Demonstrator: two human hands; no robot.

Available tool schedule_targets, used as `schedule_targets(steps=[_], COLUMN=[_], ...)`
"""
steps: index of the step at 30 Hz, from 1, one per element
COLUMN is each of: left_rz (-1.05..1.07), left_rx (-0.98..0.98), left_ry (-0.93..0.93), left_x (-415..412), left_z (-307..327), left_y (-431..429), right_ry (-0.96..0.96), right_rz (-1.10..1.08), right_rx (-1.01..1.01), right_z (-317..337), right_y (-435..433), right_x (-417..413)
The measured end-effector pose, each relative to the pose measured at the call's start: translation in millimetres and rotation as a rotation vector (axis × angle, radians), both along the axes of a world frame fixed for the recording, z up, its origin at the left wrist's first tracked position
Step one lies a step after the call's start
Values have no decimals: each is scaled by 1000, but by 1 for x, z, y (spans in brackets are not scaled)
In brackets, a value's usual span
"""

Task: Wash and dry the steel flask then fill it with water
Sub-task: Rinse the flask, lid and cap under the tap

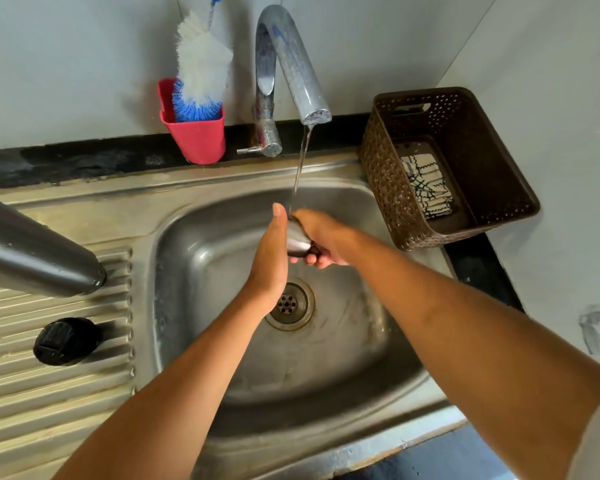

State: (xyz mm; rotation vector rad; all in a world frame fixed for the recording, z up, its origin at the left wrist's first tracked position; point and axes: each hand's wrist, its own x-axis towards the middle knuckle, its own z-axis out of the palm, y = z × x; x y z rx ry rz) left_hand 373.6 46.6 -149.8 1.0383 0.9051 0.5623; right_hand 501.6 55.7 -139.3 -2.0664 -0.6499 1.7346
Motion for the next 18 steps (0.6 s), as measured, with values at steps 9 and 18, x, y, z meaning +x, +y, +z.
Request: schedule_targets(steps=[9,18], left_rz=[35,130], left_rx=[-341,-444], left_ry=[-103,-80], left_x=[-8,-7], left_z=[-4,-4], left_y=[25,22], right_ry=[-787,-784], right_rz=[506,525], right_rx=[569,687], right_z=[-3,-19], right_y=[-14,-56], right_x=[-10,-26])
